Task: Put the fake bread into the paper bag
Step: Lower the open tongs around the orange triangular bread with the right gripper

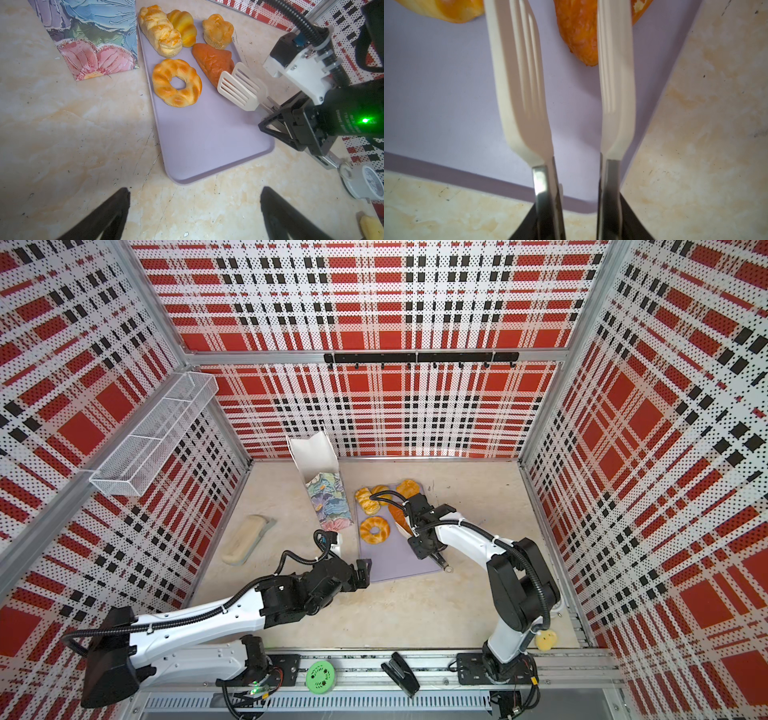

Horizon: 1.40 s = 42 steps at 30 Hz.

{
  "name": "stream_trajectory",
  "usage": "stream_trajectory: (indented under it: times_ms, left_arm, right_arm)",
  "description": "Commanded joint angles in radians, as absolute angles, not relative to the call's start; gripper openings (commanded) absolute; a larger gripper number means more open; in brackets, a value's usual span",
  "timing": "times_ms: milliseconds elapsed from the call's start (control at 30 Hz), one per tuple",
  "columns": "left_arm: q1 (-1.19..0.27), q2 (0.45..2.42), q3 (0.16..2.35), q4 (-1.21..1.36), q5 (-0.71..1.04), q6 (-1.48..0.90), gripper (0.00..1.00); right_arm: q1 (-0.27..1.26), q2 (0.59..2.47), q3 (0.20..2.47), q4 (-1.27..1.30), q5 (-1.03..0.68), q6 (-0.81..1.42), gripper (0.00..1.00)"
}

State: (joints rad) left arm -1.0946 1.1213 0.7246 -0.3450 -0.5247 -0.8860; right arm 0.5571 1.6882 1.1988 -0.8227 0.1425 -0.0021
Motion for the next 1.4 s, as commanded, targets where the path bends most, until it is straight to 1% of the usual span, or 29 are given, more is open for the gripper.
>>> stream_trajectory:
  times_ms: [0, 200, 367, 600, 933, 1200, 1367]
  left_arm:
    - [-1.100, 1.124, 0.749, -0.327, -0.534, -0.879, 0.99]
    - [-1.100, 1.125, 0.744, -0.325, -0.533, -0.879, 0.99]
    - [-1.101, 1.125, 0.737, -0.326, -0.532, -0.883, 0.99]
    - [-1.103, 1.115, 0.727, -0.330, -0.535, -0.893, 0.99]
    - [-1.104, 1.110, 0.719, -0.340, -0.541, -0.899, 0.99]
    - [-1.105, 1.085, 0.701, -0.347, -0.548, -0.911, 0.99]
    - [-1.104, 1.065, 0.690, -0.349, -0.561, -0.918, 0.99]
  right_arm:
    - [0.558, 1.635, 1.207, -0.843, 0.177, 0.043, 0.46]
    - [0.559, 1.645, 1.229, -0.860, 0.209, 0.068, 0.51]
    - [0.560, 1.658, 1.239, -0.833, 0.219, 0.072, 0.52]
    - [0.564, 1.712, 1.283, -0.813, 0.224, 0.081, 0.53]
    - [0.592, 1.793, 1.353, -0.826, 0.263, 0.094, 0.58]
    - [0.605, 1.872, 1.434, -0.886, 0.371, 0.065, 0.59]
    - [0.609, 1.913, 1.472, -0.913, 0.405, 0.026, 0.56]
